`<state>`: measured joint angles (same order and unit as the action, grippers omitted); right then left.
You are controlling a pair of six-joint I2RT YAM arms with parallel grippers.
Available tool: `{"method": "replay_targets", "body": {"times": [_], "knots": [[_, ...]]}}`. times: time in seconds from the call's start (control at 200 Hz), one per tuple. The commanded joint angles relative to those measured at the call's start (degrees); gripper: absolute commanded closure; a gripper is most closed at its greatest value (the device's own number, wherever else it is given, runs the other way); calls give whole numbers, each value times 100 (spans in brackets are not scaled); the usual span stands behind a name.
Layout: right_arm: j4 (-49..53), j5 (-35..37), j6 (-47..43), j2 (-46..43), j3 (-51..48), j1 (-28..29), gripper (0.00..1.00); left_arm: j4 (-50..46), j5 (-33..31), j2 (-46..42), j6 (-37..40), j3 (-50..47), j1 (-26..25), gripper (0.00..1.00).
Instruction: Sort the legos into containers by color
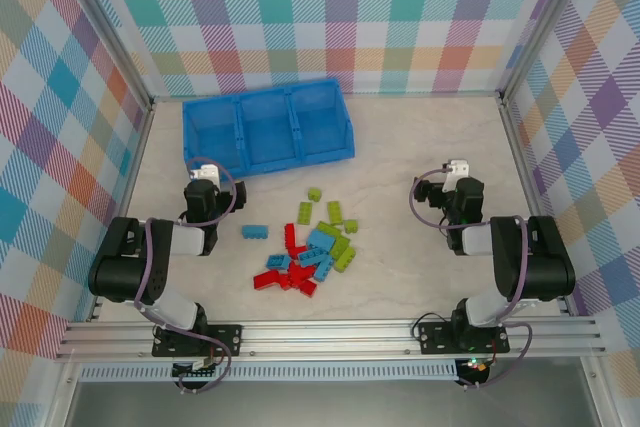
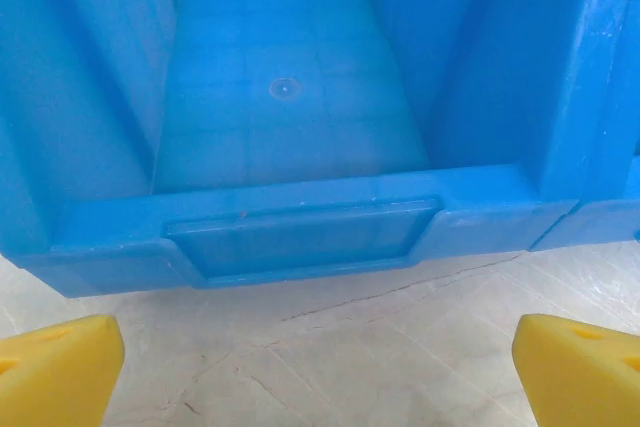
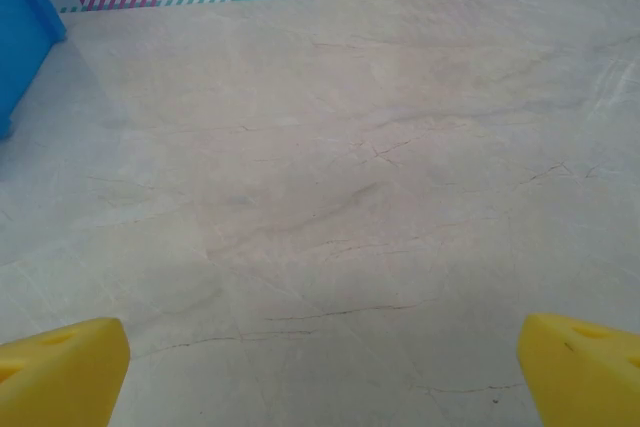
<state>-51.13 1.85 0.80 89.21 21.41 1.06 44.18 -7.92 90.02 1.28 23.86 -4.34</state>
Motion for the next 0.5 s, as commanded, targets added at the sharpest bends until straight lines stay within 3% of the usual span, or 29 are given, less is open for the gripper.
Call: {"method": "replay_targets", "body": {"times": [0.0,0.29,0.405,0.495], "knots": [[-15,-114,0,-18,118,-42,0,226,94,-35,-14,5,29,0],[43,-249,-3,-18,144,-55,0,233,95,-37,-21,5,30,0],[-331,476,271,-51,-74,-58,0,233,90,-37,-16,5,28,0],[-328,520,263,-55,-71,-52,0,233,98,-35,-17,5,25,0]]}}
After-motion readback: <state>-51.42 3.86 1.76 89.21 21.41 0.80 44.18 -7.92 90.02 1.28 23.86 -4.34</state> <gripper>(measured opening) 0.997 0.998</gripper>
